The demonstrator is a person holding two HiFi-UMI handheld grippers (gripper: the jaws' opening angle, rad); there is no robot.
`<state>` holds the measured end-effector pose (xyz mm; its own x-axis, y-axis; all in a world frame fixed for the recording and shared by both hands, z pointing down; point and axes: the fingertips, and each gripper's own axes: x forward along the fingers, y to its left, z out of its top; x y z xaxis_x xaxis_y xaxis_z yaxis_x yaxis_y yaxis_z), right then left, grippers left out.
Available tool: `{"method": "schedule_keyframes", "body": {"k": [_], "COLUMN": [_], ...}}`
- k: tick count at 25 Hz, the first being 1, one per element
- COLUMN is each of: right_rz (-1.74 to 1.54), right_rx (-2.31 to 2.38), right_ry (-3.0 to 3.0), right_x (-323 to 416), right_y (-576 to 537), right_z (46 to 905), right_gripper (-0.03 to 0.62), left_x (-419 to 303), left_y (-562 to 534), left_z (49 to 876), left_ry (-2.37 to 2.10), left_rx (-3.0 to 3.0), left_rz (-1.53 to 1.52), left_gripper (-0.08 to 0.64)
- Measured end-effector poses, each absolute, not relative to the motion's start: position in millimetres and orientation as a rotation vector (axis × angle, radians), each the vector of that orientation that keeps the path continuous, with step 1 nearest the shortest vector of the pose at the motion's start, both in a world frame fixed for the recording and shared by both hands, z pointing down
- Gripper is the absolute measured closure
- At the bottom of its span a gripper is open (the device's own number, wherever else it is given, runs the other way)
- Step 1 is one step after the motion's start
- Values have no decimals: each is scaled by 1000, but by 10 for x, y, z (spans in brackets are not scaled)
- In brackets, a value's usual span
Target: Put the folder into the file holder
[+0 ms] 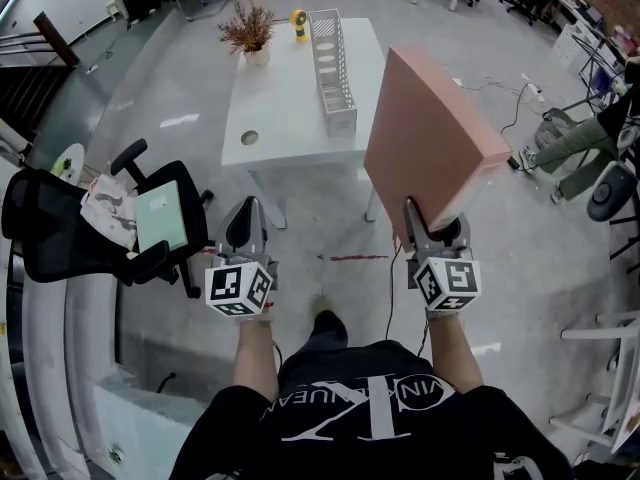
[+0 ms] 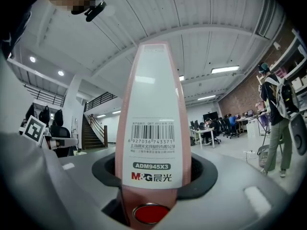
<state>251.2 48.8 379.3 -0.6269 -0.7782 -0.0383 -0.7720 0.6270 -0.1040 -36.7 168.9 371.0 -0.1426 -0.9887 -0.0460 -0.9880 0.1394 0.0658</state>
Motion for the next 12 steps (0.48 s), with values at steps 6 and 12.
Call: {"method": "schedule_keyframes", "body": {"k": [6,12], "right_rz": [-119,-103], "right_rx": [-1357,-1392], "right_ry": [2749,2736], "right_x": [2105,1690], "right_y": [191,-59], "right_z": [3800,3790], "right_gripper": [307,307], "left_x": [-796,-1196], "left_y": [1324,1004], "left_z": [3734,3752], "left_ry": [-2335,-2307], "left_rx": [2079,2126], "left_rz": [-111,-75], "left_gripper": [560,560]}}
